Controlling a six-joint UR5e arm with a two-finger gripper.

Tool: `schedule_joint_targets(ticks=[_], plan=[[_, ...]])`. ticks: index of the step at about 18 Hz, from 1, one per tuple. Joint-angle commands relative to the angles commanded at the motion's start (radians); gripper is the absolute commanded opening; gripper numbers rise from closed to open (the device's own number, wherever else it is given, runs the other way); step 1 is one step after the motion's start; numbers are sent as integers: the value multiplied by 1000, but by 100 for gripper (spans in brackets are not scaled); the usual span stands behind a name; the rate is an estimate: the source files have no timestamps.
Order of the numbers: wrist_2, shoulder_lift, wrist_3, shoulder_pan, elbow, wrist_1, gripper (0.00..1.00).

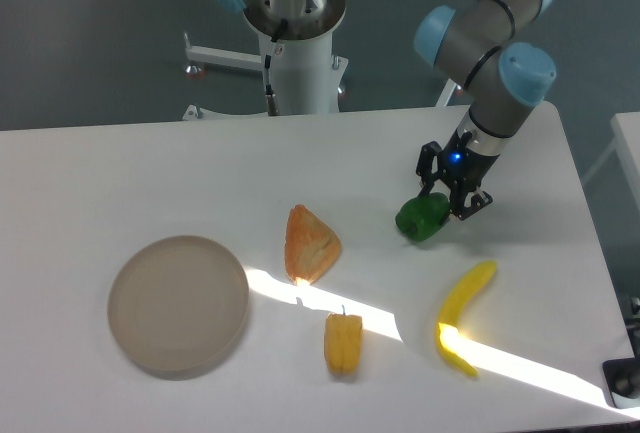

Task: Place the green pepper on the table
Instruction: 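Lower the green pepper onto the table and open the gripper, then raise the open gripper up away from the green pepper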

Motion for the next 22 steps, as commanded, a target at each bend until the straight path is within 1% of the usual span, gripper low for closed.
schedule_joint_targets(ticks=[1, 4, 9, 15, 19, 21, 22], plan=[[0, 0, 0, 0, 2, 0, 90], [0, 3, -3, 0, 9, -2, 99], [6, 18, -57, -5, 57, -3, 100], [21, 18, -72, -12, 149, -6, 100], [123, 9, -87, -35, 210, -14, 100], [168, -8, -124, -63, 261, -17, 100], [205, -27, -144, -81, 290, -18, 100]])
